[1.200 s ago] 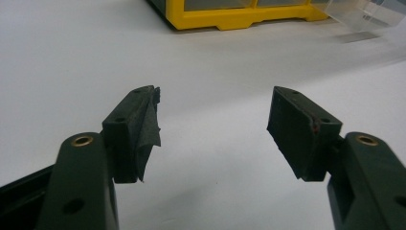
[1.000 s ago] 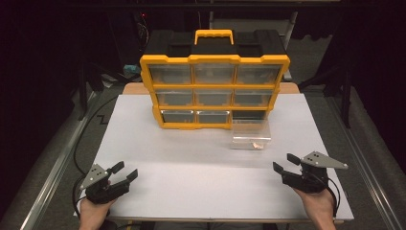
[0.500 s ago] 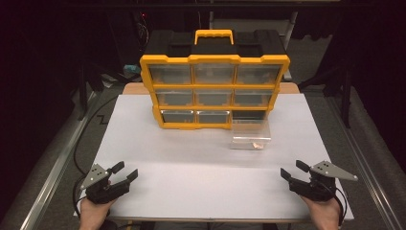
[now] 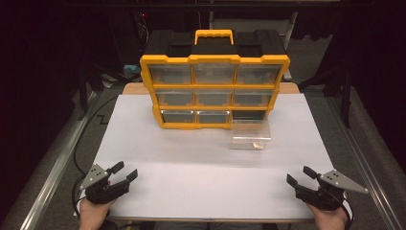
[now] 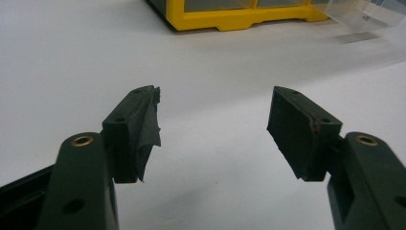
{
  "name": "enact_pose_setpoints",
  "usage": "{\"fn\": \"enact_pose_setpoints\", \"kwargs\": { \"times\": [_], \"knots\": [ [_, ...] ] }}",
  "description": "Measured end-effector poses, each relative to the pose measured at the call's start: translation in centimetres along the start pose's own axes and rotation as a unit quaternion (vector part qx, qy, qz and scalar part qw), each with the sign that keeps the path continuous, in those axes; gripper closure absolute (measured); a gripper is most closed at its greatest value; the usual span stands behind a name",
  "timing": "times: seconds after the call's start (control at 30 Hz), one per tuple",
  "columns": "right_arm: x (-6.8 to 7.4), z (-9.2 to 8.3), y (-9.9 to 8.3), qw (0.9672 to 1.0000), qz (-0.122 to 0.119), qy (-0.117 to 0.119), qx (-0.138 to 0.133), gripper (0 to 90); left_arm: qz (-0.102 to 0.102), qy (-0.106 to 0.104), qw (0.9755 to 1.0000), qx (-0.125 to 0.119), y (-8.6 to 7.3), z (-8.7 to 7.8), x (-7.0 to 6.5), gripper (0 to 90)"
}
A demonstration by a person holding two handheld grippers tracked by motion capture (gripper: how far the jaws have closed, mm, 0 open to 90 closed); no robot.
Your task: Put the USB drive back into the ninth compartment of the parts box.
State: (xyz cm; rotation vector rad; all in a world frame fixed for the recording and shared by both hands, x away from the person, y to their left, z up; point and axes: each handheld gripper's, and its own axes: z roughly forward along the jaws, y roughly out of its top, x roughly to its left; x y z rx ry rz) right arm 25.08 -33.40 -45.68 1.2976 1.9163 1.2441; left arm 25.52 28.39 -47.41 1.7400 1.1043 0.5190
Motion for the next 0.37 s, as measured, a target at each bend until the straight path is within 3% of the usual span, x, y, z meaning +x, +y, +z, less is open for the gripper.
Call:
{"fn": "enact_pose_setpoints", "kwargs": {
  "times": [0.37],
  "knots": [
    [0.06,-0.51,-0.74,0.9999,-0.006,0.003,-0.009,27.5,-0.001,0.000,1.0000,-0.003,0.03,-0.04,-0.02,35.5]
  ]
}}
